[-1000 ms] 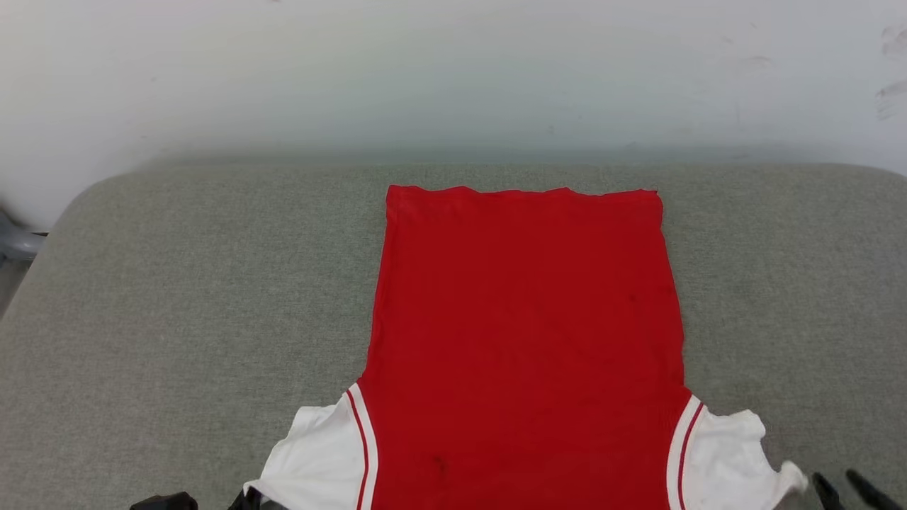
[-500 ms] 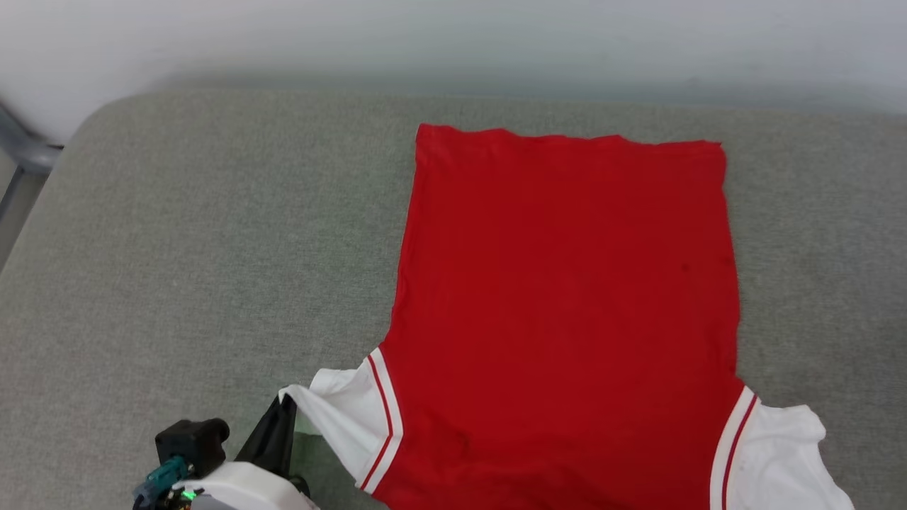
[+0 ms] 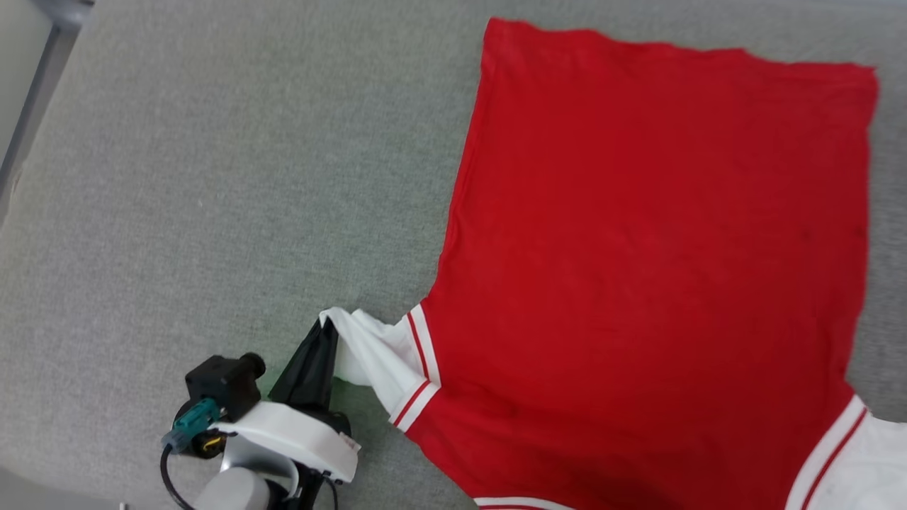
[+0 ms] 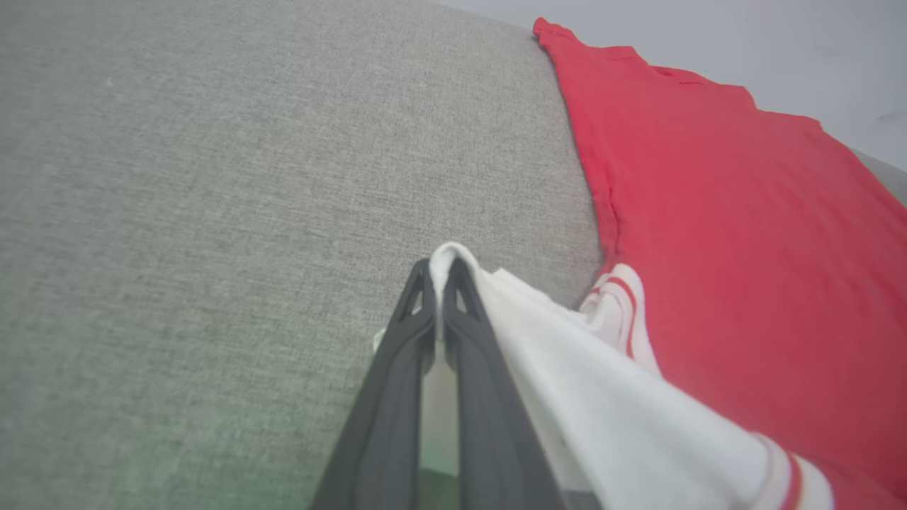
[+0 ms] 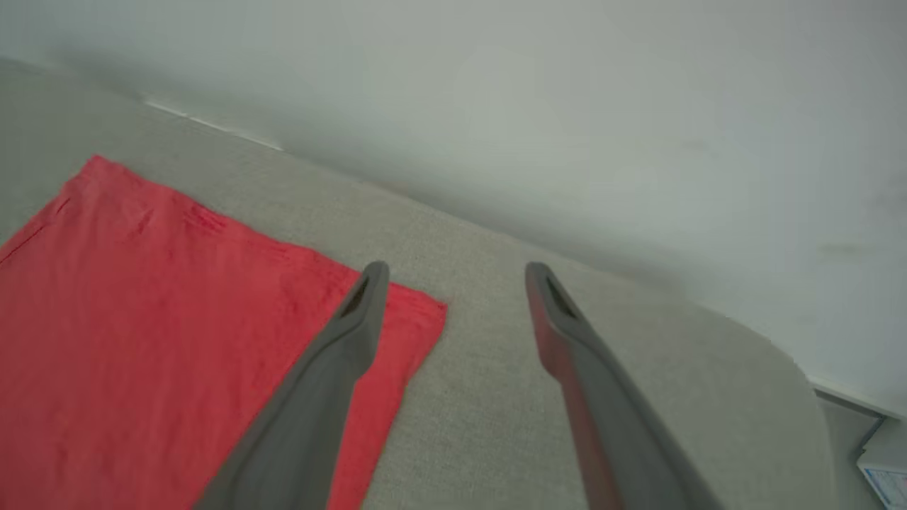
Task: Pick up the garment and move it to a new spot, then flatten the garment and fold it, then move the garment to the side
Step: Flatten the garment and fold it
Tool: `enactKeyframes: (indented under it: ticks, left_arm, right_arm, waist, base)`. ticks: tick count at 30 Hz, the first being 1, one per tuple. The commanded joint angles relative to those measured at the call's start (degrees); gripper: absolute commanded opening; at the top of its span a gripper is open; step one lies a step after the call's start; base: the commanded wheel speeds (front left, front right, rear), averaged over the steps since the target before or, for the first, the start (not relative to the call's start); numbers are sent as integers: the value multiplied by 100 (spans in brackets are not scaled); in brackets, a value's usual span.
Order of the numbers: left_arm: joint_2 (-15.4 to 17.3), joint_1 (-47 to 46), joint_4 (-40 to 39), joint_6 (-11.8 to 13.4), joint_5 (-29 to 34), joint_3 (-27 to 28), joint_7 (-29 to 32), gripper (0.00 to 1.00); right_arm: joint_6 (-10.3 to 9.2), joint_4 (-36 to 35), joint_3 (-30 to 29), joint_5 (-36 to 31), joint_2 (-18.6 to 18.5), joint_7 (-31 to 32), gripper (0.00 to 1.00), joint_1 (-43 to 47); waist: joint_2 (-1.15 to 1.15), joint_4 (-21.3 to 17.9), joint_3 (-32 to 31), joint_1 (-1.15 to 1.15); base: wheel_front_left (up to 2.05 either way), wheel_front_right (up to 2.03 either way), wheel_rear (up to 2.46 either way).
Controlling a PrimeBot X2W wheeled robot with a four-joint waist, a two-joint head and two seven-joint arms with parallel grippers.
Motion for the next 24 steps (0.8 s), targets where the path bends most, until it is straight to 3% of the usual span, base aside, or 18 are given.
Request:
enactKeyframes:
  ticks: [1, 6, 10, 24]
  left_arm:
    - [-36, -95, -31, -34, 47, 12, -13, 0]
    - [-187, -259, -40, -133, 197, 85, -14, 0]
    - [-312, -376, -37, -199, 321, 145, -14, 0]
    - [-665, -521, 138, -474, 634, 425, 7, 0]
  right_arm:
    - [-7, 140, 39, 60, 34, 196, 100, -107]
    - [-7, 735, 443, 162, 16, 1308, 100, -613]
    - [-6, 990, 607, 177, 50, 1750, 100, -707]
    - [-5, 1555, 766, 316, 0, 1862, 100, 358]
  waist:
    - [0, 185, 260, -2]
    - [0, 310, 599, -2]
    - [0, 382, 828, -2]
    - [0, 494, 1195, -2]
  base:
    - [0, 0, 0]
    - [0, 0, 0]
    - [0, 0, 0]
    - [0, 0, 0]
